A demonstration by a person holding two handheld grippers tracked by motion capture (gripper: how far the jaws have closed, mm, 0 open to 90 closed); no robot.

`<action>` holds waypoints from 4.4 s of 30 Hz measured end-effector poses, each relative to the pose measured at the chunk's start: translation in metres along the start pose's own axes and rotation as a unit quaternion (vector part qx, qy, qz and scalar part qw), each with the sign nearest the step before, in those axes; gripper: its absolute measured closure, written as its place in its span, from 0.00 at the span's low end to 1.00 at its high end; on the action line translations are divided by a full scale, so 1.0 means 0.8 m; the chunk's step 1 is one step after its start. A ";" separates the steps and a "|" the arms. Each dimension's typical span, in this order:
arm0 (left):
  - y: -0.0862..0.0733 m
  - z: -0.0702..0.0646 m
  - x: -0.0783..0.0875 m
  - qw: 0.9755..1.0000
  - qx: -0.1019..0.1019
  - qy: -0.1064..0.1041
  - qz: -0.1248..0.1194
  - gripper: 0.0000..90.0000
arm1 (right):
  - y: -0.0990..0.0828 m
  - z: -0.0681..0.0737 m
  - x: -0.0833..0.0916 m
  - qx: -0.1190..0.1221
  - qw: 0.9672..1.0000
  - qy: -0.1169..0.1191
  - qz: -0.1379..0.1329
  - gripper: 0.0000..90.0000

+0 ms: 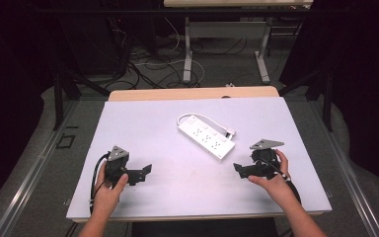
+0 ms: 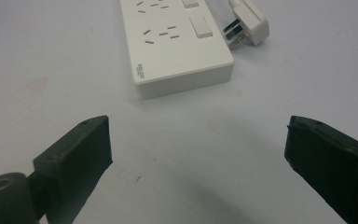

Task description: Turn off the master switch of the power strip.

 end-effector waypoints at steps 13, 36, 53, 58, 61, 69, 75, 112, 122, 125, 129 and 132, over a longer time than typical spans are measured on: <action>0.000 0.001 0.000 1.000 0.001 -0.001 0.002 0.01 | 0.021 -0.001 -0.004 0.013 1.000 0.009 0.021 0.15; -0.001 0.001 -0.001 1.000 0.000 -0.002 0.003 0.01 | 0.055 0.001 -0.018 0.036 0.998 0.015 0.039 0.19; -0.001 0.002 -0.001 1.000 0.008 0.001 -0.002 0.01 | 0.076 -0.006 -0.038 0.034 0.998 0.008 0.049 0.22; -0.001 0.002 -0.001 1.000 0.007 0.002 -0.002 0.01 | 0.081 -0.012 -0.044 0.035 0.998 -0.005 0.050 0.25; -0.001 0.003 -0.001 1.000 0.007 0.002 -0.001 0.01 | 0.084 -0.014 -0.048 0.030 0.998 -0.012 0.048 0.27; -0.001 0.004 -0.001 1.000 0.007 0.000 0.003 0.01 | 0.094 -0.022 -0.057 0.030 0.998 -0.027 0.047 0.32; -0.002 0.004 -0.001 1.000 0.010 0.001 0.000 0.01 | 0.104 -0.027 -0.065 0.022 0.998 -0.029 0.044 0.36; -0.002 0.005 -0.003 1.000 0.007 -0.004 0.008 0.01 | 0.154 -0.031 -0.100 0.011 0.999 -0.030 0.035 0.46; -0.003 0.007 -0.004 1.000 0.010 -0.003 0.006 0.01 | 0.161 -0.036 -0.107 0.003 0.999 -0.033 0.031 0.54; -0.003 0.007 -0.004 1.000 0.010 -0.002 0.006 0.01 | 0.163 -0.036 -0.107 0.004 0.999 -0.034 0.031 0.55; -0.003 0.007 -0.004 1.000 0.009 -0.003 0.007 0.01 | 0.167 -0.036 -0.110 0.003 0.999 -0.033 0.037 0.60; -0.003 0.007 -0.004 1.000 0.009 -0.004 0.007 0.01 | 0.170 -0.035 -0.112 0.002 0.999 -0.032 0.038 0.63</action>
Point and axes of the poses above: each handheld gripper's, and its own axes: x roughly backward along the jaws, y roughly out of its top, z roughly to its left, the point moved 1 cm from there along -x, roughly forward along the jaws, and after that the axes turned 11 degrees about y, right-handed, at the moved point
